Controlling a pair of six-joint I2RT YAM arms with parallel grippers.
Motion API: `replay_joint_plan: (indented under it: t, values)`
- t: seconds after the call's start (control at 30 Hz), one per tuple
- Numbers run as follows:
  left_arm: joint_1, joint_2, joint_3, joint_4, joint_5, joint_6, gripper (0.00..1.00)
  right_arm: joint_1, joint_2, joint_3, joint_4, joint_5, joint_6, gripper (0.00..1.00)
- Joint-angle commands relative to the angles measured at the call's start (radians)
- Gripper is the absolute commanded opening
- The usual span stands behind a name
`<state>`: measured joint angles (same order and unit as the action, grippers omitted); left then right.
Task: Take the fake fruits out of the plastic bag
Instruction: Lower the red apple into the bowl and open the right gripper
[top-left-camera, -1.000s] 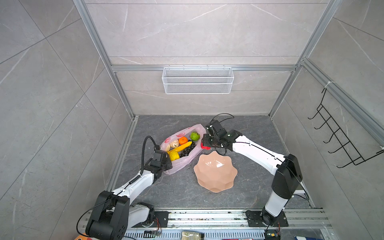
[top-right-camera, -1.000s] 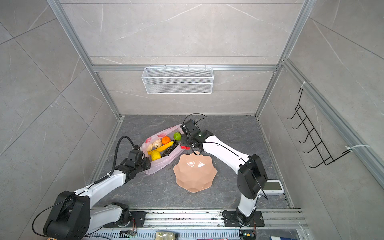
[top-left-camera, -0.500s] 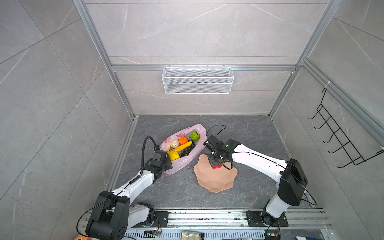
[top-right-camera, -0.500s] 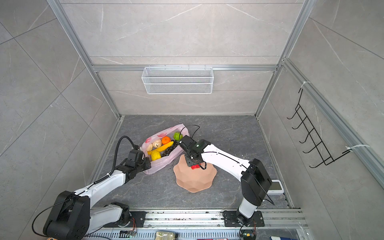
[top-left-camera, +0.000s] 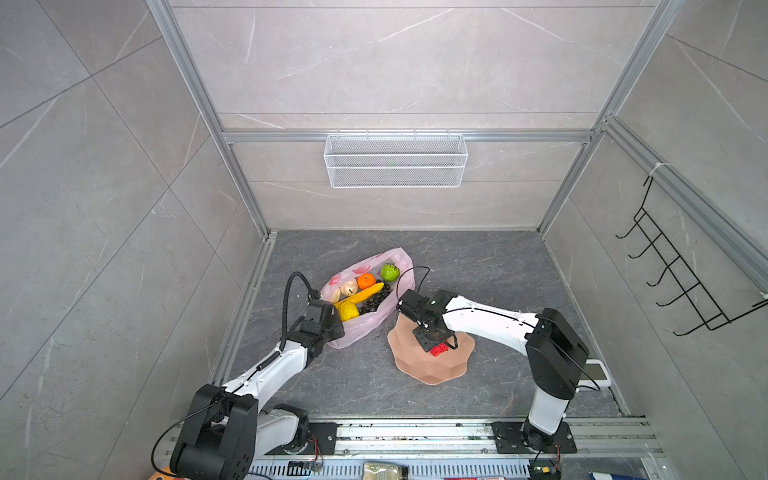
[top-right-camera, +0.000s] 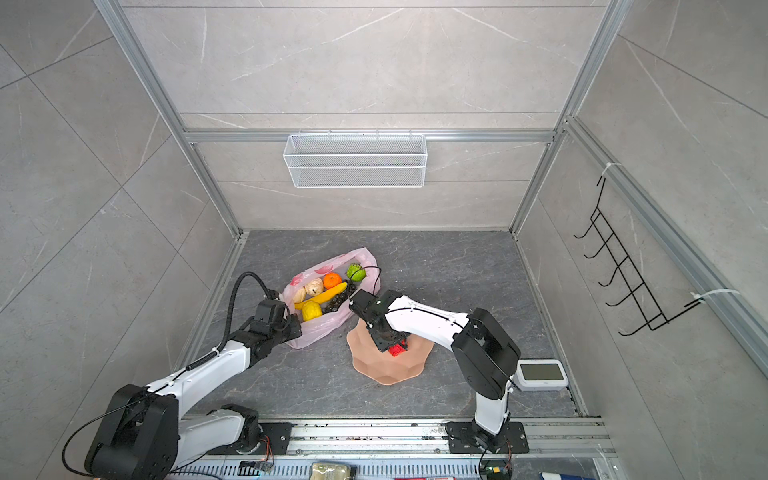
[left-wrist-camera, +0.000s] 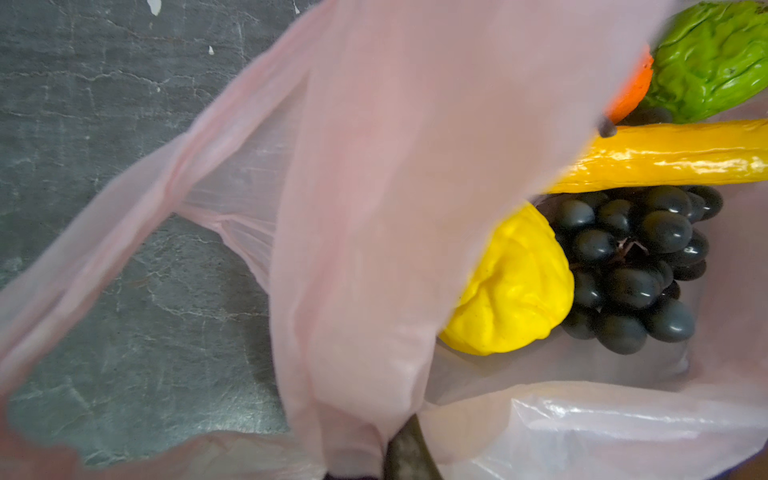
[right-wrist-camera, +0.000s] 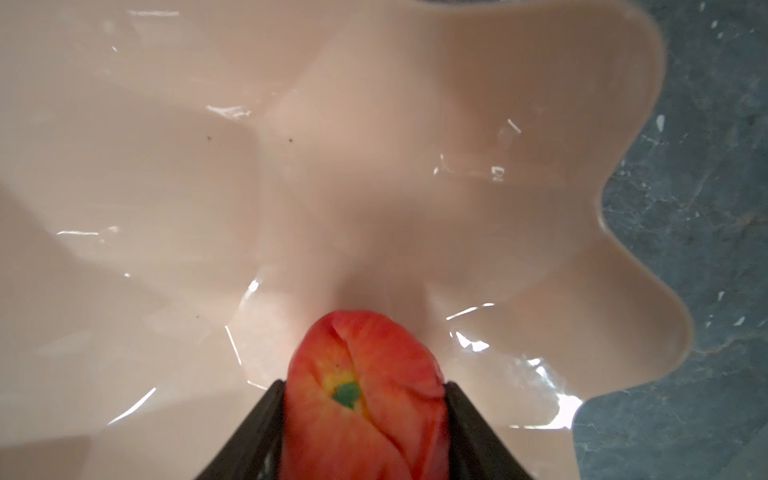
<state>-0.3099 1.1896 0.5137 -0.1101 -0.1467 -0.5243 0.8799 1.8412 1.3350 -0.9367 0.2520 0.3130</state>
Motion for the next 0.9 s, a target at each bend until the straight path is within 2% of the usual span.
replay_joint_plan:
  t: [0.0, 0.2, 0.3, 0.6, 0.87]
  values:
    - [-0.001, -0.022, 0.028, -0.006, 0.004, 0.010, 0.05, 0.009, 0.027, 0.030, -0.050, 0.033, -0.038, 0.60]
    - [-0.002, -0.017, 0.028, -0.005, 0.003, 0.010, 0.05, 0.014, 0.020, 0.012, -0.025, 0.039, -0.036, 0.76]
    - [-0.001, -0.013, 0.030, -0.002, 0.003, 0.010, 0.05, 0.017, 0.007, 0.003, -0.020, 0.039, -0.029, 0.80]
    - [-0.001, -0.004, 0.031, 0.001, 0.004, 0.012, 0.05, 0.021, -0.069, -0.063, -0.024, 0.046, 0.002, 0.87]
    - [-0.002, -0.008, 0.025, 0.005, 0.010, 0.005, 0.05, 0.025, -0.129, -0.065, -0.013, 0.027, 0.045, 0.88]
